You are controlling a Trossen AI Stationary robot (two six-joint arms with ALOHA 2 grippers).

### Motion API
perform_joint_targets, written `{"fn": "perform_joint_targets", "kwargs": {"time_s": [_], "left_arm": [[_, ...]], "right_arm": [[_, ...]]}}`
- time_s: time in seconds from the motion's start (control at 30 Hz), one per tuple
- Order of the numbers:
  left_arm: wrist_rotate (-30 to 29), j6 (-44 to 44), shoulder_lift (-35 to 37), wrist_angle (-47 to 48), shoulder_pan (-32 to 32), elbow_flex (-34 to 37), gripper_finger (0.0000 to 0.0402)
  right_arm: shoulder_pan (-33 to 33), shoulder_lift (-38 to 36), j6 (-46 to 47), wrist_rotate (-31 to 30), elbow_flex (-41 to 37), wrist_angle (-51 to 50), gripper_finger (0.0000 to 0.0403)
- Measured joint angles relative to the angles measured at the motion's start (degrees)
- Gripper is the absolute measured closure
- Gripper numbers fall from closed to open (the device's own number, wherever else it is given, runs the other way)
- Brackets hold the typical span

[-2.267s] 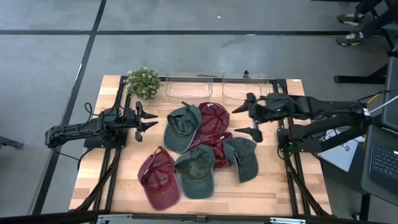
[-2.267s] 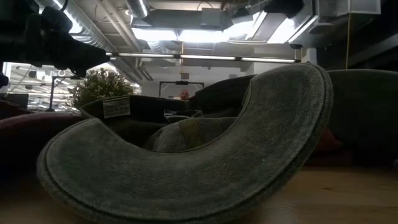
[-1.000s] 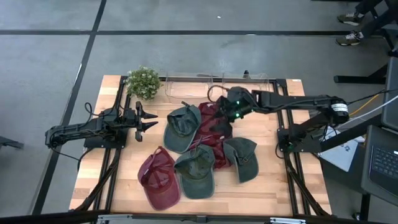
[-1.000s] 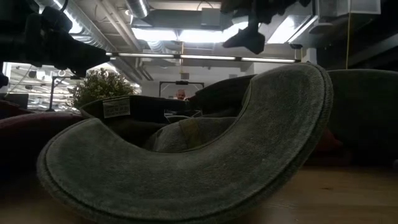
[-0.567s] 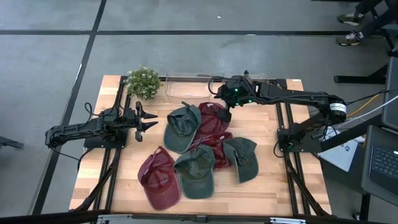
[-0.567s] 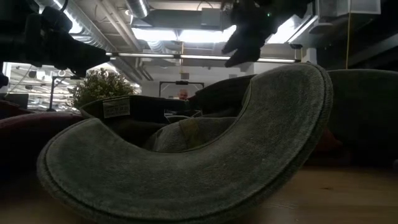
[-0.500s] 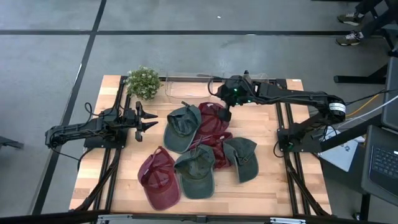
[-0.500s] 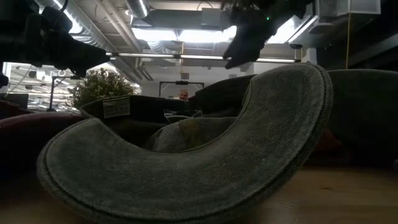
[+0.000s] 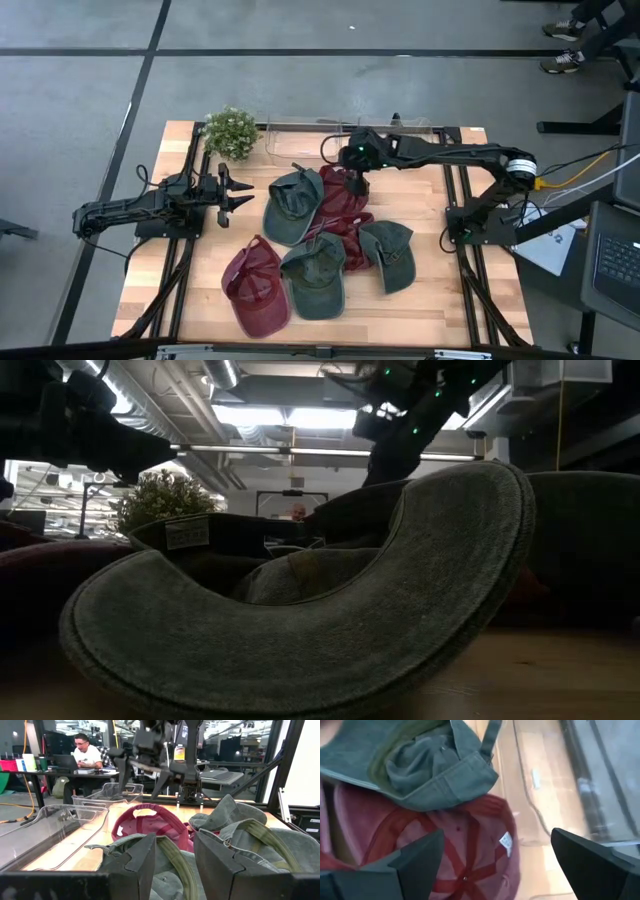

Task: Pick & Place hat
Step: Put the top right red cap into the right transparent bin

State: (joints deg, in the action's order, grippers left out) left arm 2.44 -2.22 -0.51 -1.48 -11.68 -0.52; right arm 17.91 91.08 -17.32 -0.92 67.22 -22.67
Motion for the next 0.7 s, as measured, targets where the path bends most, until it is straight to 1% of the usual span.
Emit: {"fn": "perform_joint_targets", "kwargs": {"time_s": [0.13, 0.2, 0.27, 0.37, 0.47, 0.53, 0.7], "left_arm": [[0.0, 0.0, 0.0, 0.0, 0.0, 0.0, 0.0272], [0.0, 0.0, 0.0, 0.0, 0.0, 0.0, 0.0272], [0.0, 0.0, 0.0, 0.0, 0.0, 0.0, 0.0272], [0.0, 0.0, 0.0, 0.0, 0.0, 0.0, 0.0272], [0.0, 0.0, 0.0, 0.0, 0.0, 0.0, 0.0272], [0.0, 0.0, 0.0, 0.0, 0.0, 0.0, 0.0272], [0.0, 0.0, 0.0, 0.0, 0.0, 0.0, 0.0272]], "right_arm": [[0.1, 2.1, 1.2, -0.5, 0.0, 0.4, 0.004], [0.0, 3.1, 3.6, -3.7, 0.0, 0.7, 0.004], [0.1, 3.7, 6.1, -8.2, 0.0, 0.0, 0.004], [0.1, 4.2, 7.9, -13.3, 0.0, -0.8, 0.004], [0.1, 4.8, 9.3, -16.2, 0.0, -1.8, 0.0042], [0.1, 5.3, 10.3, -15.9, 0.0, -2.4, 0.005], [0.0, 6.6, 11.0, -11.0, 0.0, -2.5, 0.0065]]}}
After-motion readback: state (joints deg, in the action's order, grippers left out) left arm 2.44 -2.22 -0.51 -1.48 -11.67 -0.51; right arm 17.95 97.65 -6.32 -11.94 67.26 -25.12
